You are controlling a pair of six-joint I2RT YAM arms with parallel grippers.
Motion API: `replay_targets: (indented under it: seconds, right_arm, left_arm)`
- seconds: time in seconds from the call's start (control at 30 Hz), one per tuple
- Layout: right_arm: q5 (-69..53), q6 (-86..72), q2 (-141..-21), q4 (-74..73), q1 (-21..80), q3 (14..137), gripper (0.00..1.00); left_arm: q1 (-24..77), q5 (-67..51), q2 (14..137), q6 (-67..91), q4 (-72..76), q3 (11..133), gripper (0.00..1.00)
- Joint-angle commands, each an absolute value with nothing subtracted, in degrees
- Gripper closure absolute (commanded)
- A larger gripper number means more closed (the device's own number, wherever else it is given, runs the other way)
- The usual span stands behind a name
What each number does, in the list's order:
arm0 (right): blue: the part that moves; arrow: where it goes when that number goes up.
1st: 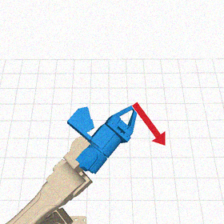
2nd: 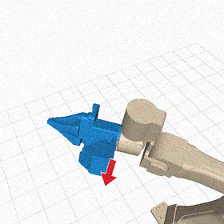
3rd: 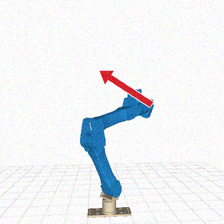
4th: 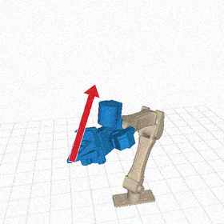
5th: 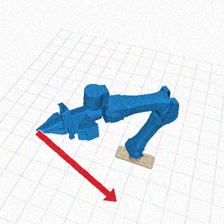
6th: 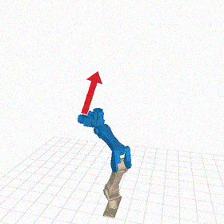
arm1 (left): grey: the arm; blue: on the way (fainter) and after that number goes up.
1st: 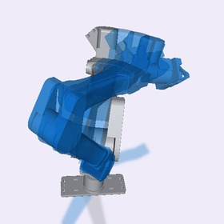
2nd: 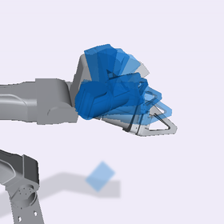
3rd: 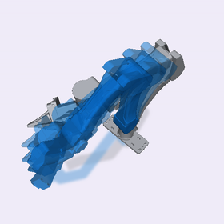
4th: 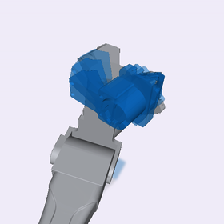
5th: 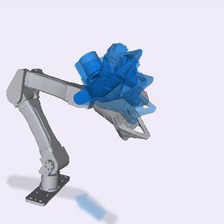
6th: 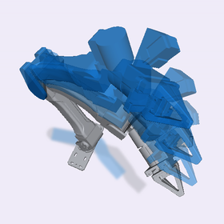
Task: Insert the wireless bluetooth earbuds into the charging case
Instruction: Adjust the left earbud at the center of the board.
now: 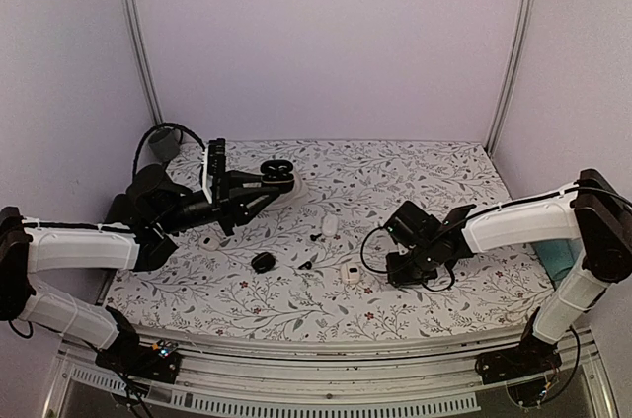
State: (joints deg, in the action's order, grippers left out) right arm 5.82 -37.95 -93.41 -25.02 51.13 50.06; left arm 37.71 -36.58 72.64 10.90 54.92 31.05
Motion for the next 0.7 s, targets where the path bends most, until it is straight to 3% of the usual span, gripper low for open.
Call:
replay_targets:
  seconds: [0.0, 0.67]
  right_arm:
    - [8.0, -39.1, -94.2, -27.2, 51.6, 52.0, 0.74]
    - [10.5, -41.4, -96.1, -33.4, 52.9, 56.3, 0.75]
  left_arm:
    - [37.4, -36.0, 71.2, 10.3, 54.9, 32.1, 1.00]
    - [37.4, -35.7, 71.3, 10.4, 54.9, 32.1, 1.00]
